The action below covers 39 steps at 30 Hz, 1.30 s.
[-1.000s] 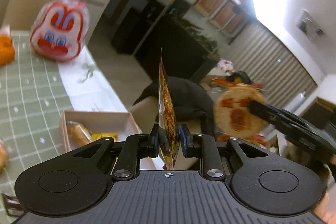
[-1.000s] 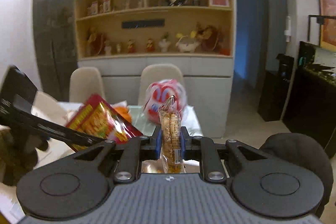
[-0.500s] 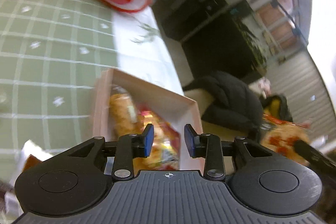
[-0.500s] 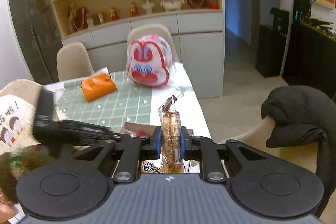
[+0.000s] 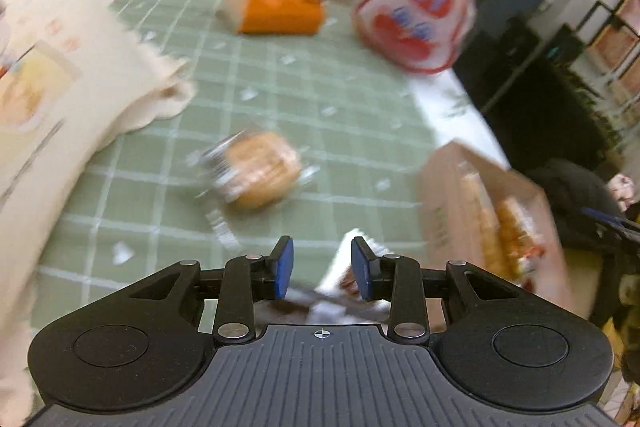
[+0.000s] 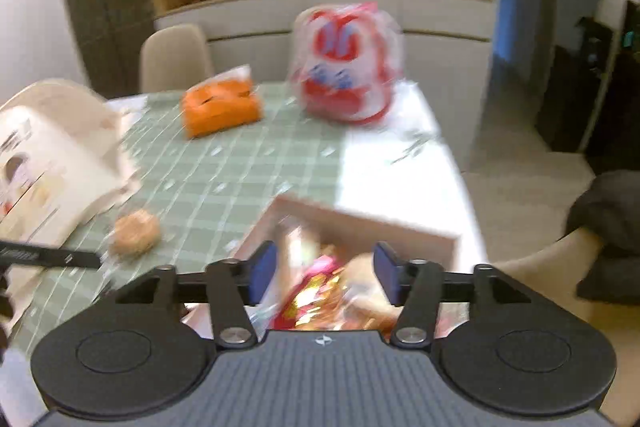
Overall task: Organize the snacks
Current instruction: 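Carry both snacks over the pink box and open both tools, then reach down and grasp the clear-wrapped round cake with the left tool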
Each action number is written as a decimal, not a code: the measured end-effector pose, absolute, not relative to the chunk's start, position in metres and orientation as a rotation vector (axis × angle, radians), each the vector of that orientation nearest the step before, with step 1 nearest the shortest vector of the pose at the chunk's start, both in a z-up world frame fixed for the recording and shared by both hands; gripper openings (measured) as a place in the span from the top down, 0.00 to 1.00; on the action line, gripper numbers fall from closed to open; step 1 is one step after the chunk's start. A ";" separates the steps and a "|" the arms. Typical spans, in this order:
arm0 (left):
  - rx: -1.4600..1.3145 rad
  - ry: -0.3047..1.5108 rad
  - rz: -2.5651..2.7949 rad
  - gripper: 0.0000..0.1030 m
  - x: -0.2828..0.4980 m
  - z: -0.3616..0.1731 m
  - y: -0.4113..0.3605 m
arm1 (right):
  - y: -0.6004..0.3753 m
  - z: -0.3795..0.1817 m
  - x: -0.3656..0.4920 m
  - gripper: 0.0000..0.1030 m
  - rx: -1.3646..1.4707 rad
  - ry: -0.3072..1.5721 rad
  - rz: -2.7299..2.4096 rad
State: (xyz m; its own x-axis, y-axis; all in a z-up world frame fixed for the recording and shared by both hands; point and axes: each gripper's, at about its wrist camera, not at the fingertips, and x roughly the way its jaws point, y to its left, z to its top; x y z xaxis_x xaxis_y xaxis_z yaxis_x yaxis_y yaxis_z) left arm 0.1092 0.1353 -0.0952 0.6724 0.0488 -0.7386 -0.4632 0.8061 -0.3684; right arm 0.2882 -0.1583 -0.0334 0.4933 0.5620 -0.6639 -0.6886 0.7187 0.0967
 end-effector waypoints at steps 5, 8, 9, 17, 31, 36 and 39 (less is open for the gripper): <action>-0.572 0.828 0.299 0.65 0.107 -0.111 0.152 | -0.141 -0.059 0.251 0.45 -0.218 0.810 0.783; -0.507 0.831 0.283 0.65 0.116 -0.109 0.163 | -0.134 -0.068 0.230 0.41 -0.227 0.822 0.783; -0.475 0.829 0.275 0.65 0.123 -0.107 0.168 | -0.132 -0.068 0.224 0.40 -0.230 0.820 0.781; -0.357 0.769 0.329 0.65 0.184 -0.108 0.212 | -0.099 -0.079 0.172 0.37 -0.341 0.801 0.761; -0.210 0.883 0.046 0.67 0.141 -0.127 0.160 | -0.075 -0.104 0.152 0.37 -0.383 0.881 0.777; -0.399 0.894 0.094 0.66 0.090 -0.128 0.163 | -0.062 -0.109 0.148 0.37 -0.410 0.882 0.834; -0.447 0.909 0.089 0.63 0.068 -0.129 0.157 | -0.056 -0.114 0.142 0.37 -0.434 0.890 0.866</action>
State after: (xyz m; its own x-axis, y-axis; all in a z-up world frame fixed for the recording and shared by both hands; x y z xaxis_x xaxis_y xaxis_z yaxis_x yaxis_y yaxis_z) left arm 0.0676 0.1571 -0.1294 0.6177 -0.1123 -0.7784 -0.2604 0.9047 -0.3372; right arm 0.1417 -0.0558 -0.1139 0.3336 0.4703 -0.8170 -0.8039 0.5947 0.0141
